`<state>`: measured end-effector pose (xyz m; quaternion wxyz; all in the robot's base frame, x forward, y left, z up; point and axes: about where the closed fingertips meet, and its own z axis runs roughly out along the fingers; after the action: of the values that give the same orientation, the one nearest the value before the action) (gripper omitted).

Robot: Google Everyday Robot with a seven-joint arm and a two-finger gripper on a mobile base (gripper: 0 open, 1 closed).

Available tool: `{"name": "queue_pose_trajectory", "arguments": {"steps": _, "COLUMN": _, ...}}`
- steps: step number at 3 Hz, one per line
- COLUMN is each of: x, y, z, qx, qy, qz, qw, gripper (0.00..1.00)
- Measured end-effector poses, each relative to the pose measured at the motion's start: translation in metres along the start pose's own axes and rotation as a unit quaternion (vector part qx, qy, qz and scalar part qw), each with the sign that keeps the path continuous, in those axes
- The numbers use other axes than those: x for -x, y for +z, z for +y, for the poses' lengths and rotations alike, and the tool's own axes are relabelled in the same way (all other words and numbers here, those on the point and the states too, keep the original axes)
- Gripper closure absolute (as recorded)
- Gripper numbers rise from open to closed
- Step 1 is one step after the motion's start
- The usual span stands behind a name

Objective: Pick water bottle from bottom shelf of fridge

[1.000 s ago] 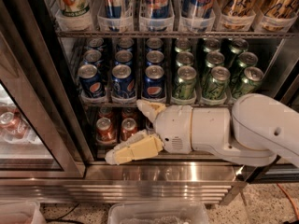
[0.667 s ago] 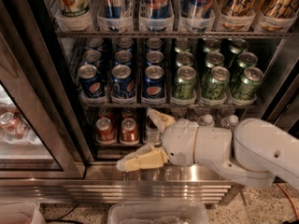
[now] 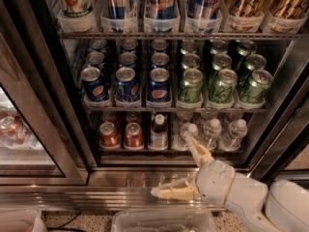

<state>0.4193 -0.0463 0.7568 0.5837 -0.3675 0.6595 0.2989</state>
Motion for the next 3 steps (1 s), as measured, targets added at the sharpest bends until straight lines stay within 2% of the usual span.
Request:
{"name": "queue_pose_trajectory", "arguments": {"steps": 1, "x": -0.021, "y": -0.031, "z": -0.009, "qx": -0.061, "qy": -0.02, "qz": -0.024, "qw": 0.9976, "gripper": 0.0}}
{"name": "queue_pose_trajectory", "arguments": {"steps": 2, "x": -0.035, "y": -0.032, "z": -0.014, "qx": -0.094, "qy": -0.03, "qz": -0.022, "qw": 0.9949, "gripper": 0.0}}
{"name": "queue_pose_trajectory", "arguments": {"steps": 3, "x": -0.035, "y": -0.031, "z": -0.014, "qx": -0.094, "qy": -0.03, "qz": -0.022, "qw": 0.9949, "gripper": 0.0}}
